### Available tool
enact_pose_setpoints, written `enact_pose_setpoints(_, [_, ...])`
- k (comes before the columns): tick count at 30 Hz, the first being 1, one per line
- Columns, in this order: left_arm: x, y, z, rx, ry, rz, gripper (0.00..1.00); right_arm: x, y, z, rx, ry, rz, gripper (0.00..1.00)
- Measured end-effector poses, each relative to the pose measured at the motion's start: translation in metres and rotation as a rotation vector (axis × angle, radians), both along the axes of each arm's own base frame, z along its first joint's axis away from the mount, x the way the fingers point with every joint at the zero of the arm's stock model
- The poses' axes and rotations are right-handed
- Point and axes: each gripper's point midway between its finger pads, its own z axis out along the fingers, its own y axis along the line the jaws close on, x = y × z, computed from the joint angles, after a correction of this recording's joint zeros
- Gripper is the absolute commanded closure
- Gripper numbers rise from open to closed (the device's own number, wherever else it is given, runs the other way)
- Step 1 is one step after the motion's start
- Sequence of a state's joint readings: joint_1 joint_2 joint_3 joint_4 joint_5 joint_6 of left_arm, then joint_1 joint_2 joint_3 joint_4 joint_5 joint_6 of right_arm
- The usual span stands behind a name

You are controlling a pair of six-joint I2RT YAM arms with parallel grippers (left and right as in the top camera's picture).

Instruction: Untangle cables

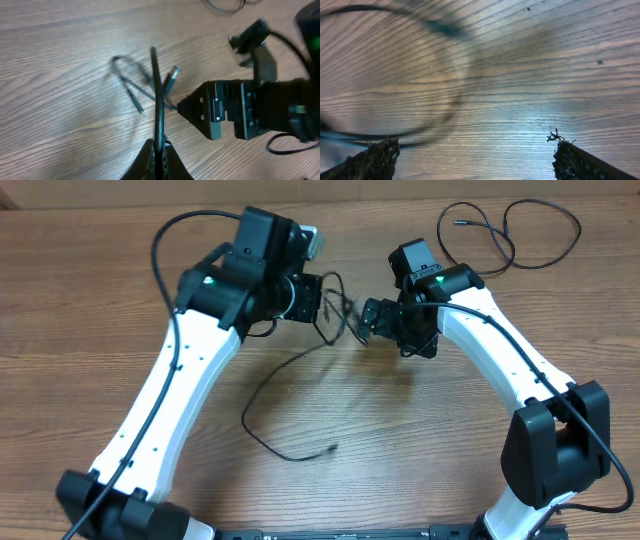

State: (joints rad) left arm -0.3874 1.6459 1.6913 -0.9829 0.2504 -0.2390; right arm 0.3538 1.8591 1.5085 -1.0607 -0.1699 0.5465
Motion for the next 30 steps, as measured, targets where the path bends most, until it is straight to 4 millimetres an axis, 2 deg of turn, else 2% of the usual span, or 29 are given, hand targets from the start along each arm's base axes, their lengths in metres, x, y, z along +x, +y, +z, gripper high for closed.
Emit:
enact_pose_setpoints(4, [-0.006, 0.017, 0.022, -0.026, -0.032, 0.049, 0.96, 0.000, -0.001, 0.000, -0.003, 0.001, -0.001, 0.00])
enact_pose_setpoints(10, [-0.019, 0.042, 0.067, -0.074, -0.131, 0.112, 0.95, 0.000, -0.001, -0.001, -0.005, -0.002, -0.001, 0.00])
enact_pose_setpoints(13, [-0.030, 0.048, 0.076, -0.080, -0.141, 0.120, 0.96, 0.003, 0.002, 0.000, 0.011, -0.011, 0.001, 0.00])
enact_pose_setpoints(16, [-0.037, 0.050, 0.071, -0.068, -0.107, 0.120, 0.96, 0.005, 0.011, 0.002, 0.057, -0.019, 0.016, 0.00])
enact_pose_setpoints(23, [-0.039, 0.051, 0.038, -0.020, 0.018, 0.121, 0.96, 0.004, 0.036, 0.014, 0.211, -0.025, 0.096, 0.00])
enact_pose_setpoints(30, [-0.045, 0.048, 0.009, 0.019, 0.139, 0.087, 0.96, 0.012, 0.028, 0.022, 0.313, -0.019, 0.079, 0.00])
